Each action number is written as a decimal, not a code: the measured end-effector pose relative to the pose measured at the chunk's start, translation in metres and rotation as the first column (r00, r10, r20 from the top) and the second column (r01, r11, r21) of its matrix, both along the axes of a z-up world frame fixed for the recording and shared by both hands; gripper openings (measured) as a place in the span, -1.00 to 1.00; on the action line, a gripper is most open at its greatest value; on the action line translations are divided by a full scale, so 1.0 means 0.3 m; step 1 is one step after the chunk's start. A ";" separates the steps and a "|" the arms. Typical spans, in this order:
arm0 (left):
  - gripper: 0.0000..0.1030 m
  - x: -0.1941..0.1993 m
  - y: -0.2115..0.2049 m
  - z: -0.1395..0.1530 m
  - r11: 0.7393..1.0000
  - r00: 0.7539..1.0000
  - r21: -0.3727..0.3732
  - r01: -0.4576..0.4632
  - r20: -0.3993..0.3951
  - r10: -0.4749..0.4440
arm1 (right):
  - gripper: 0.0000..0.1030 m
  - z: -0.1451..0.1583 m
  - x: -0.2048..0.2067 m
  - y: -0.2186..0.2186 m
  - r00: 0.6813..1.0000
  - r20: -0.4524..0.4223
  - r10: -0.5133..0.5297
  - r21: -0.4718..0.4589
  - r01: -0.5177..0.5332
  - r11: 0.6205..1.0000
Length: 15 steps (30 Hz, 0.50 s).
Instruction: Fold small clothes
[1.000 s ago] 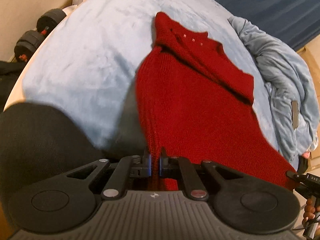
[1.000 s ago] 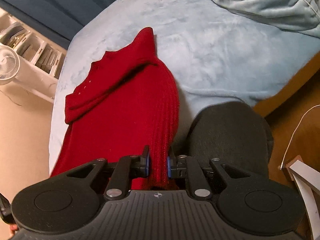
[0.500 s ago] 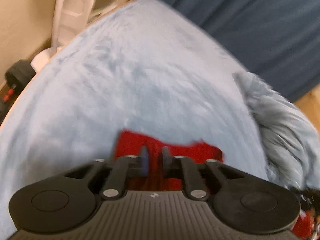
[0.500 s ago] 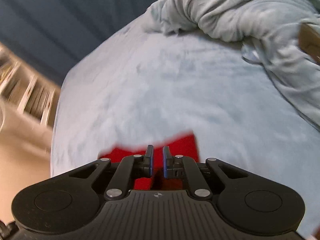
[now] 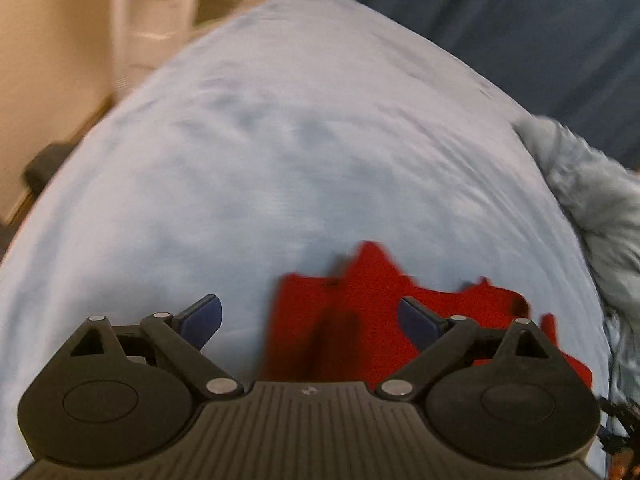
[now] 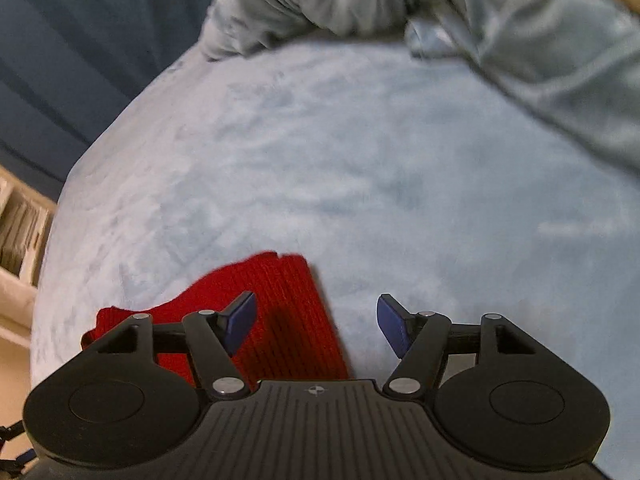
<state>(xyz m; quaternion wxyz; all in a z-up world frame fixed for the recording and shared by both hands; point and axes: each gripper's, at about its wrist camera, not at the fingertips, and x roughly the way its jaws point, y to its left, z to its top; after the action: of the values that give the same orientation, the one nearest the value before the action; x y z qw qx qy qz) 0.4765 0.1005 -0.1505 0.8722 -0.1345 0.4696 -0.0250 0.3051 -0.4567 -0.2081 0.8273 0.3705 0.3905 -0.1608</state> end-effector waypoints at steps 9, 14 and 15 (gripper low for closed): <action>-0.81 0.079 -0.284 -0.090 0.914 0.960 0.294 0.278 -0.073 -0.269 | -0.23 -0.082 -0.016 0.013 0.995 0.073 -0.061 0.226 0.043 0.973; -0.87 0.027 -0.241 -0.014 0.916 0.960 0.302 0.265 0.002 -0.278 | -0.79 0.057 -0.071 0.033 0.988 0.157 -0.013 0.141 -0.010 0.990; -0.87 0.005 -0.209 0.035 0.929 0.964 0.280 0.241 0.037 -0.262 | -0.79 0.099 -0.087 0.037 0.982 0.189 -0.001 0.125 -0.023 0.992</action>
<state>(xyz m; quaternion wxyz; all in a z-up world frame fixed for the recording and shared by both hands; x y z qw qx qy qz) 0.4779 0.0379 -0.1401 0.8887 0.0493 0.4494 -0.0765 0.2790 -0.4456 -0.1784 0.8363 0.4335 0.3218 -0.0953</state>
